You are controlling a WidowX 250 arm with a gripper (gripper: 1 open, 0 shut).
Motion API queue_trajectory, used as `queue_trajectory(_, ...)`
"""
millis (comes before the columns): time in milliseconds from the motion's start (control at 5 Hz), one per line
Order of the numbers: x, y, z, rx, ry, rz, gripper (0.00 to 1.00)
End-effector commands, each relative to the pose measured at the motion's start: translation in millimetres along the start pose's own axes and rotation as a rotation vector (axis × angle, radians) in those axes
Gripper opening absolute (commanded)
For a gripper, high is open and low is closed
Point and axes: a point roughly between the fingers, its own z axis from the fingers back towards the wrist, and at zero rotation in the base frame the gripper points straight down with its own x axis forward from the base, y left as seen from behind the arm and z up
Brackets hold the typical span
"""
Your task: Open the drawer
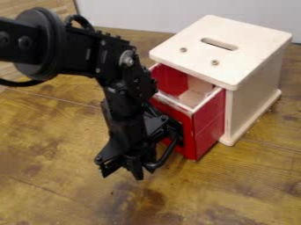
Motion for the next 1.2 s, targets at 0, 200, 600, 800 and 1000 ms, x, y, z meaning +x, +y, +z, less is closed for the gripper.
queue_trajectory(0,6.0,0.0,15.5,-0.027,-0.014,-0.049,0.0)
queue_trajectory(200,7.3,0.3,14.8,-0.027,-0.012,-0.046,0.0)
queue_trajectory(600,9.7,1.1,13.9,-0.026,-0.009,-0.041,0.0)
queue_trajectory(800,11.0,1.4,13.7,-0.025,-0.008,-0.038,0.0)
queue_trajectory(1000,12.4,1.8,13.5,-0.025,-0.007,-0.036,0.0)
